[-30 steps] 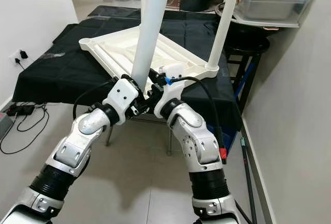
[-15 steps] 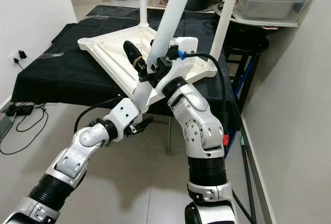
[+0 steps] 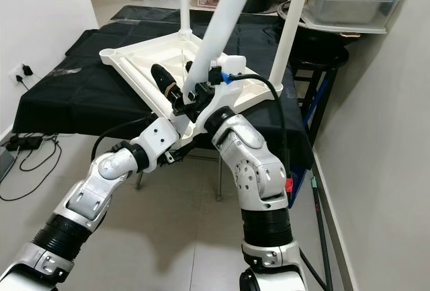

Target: Building children table

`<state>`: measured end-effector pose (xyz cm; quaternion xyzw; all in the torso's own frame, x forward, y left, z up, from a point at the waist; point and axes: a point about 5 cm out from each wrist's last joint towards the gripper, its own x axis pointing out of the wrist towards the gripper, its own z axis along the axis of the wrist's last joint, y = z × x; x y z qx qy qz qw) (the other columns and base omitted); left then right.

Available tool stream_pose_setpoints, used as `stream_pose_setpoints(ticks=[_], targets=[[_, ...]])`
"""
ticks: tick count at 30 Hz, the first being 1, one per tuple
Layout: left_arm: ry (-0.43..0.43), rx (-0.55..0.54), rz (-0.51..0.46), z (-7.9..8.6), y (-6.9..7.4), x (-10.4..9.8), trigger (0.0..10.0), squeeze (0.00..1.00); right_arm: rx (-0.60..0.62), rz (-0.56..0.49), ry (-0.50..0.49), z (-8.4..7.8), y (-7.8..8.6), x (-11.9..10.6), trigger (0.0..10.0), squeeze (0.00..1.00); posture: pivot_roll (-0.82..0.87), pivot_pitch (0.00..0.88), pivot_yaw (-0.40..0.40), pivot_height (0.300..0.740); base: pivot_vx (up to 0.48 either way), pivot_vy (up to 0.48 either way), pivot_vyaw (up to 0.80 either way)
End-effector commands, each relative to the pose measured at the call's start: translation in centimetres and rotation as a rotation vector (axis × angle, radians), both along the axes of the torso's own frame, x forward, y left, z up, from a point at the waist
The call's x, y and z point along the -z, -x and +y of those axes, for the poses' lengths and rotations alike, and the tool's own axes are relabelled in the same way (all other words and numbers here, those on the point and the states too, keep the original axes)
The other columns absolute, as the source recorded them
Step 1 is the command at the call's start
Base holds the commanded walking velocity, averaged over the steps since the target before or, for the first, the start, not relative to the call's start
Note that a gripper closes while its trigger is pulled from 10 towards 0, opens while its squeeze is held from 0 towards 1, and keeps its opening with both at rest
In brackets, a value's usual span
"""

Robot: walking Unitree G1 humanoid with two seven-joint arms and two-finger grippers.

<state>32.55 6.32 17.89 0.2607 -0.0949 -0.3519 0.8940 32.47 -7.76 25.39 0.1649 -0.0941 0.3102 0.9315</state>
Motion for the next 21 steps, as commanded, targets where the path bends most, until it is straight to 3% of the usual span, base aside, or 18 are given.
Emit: stream_pose_setpoints(ticks=[1, 17, 18, 20, 21], targets=[[-0.031, 0.056, -0.026, -1.1, 0.6, -0.2, 10.0, 0.0, 0.012, -0.002, 0.004, 0.4, -0.4, -0.2, 10.0, 0.0, 0.07, 0.046, -0.043, 0.74, 0.0, 0.0, 0.0], [-0.042, 0.101, -0.027, -1.9, 1.1, 0.2, 10.0, 0.0, -0.002, -0.004, -0.021, 1.6, -0.8, -0.6, 10.0, 0.0, 0.07, 0.038, -0.046, 0.74, 0.0, 0.0, 0.0], [-0.042, 0.103, -0.025, -1.9, 1.2, 0.3, 10.0, 0.0, -0.004, -0.008, -0.027, 1.6, -0.8, -0.7, 4.6, 0.0, 0.07, 0.036, -0.045, 0.74, 0.0, 0.0, 0.0], [-0.042, 0.103, -0.025, -1.9, 1.2, 0.3, 10.0, 0.0, -0.004, -0.008, -0.027, 1.6, -0.8, -0.7, 4.6, 0.0, 0.07, 0.036, -0.045, 0.74, 0.0, 0.0, 0.0], [-0.042, 0.105, -0.025, -1.9, 1.2, 0.3, 10.0, 0.0, -0.01, -0.015, -0.029, 1.7, -0.7, -0.8, 0.0, 0.0, 0.07, 0.039, -0.045, 0.74, 0.0, 0.0, 0.0]])
